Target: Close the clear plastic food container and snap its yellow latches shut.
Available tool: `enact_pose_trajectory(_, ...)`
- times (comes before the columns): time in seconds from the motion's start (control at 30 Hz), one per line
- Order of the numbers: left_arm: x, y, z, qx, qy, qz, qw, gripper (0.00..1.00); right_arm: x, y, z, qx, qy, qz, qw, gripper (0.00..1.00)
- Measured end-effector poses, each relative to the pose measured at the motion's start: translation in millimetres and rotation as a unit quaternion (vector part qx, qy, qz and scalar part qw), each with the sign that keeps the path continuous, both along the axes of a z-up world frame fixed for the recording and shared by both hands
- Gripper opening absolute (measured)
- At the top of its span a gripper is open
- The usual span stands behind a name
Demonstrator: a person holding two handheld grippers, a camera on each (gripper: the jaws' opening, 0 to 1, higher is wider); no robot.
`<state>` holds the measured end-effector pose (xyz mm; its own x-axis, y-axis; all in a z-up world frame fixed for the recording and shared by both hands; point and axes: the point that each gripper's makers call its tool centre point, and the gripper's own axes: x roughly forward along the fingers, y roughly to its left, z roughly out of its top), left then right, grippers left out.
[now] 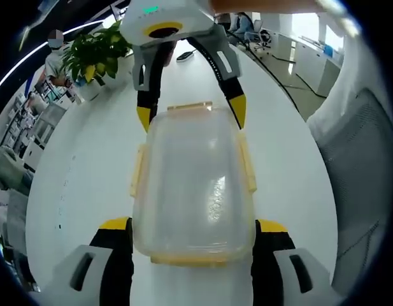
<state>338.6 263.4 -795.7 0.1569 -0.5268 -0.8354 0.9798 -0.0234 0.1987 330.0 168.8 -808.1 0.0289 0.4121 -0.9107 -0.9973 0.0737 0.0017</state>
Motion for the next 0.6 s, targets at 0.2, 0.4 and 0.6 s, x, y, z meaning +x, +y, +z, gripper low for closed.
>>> enact_pose_trajectory(0.2, -5.9, 29.9, -0.8, 0.007, -0.002, 0.004, 1.0000, 0.73, -5.8, 30.4, -0.1, 0.001, 0.000, 0.002, 1.0000, 0.76)
enact_pose_trajectory(0.4, -14.6, 62.7, -0.6, 0.010, -0.001, 0.008, 0.9999, 0.73, -14.0, 62.8, -0.4, 0.004, -0.001, 0.006, 1.0000, 0.76)
enact_pose_trajectory(0.6, -23.6, 92.9, -0.7, 0.011, 0.000, 0.012, 0.9999, 0.73, -22.9, 93.7, -0.3, 0.008, -0.001, 0.009, 0.9999, 0.76)
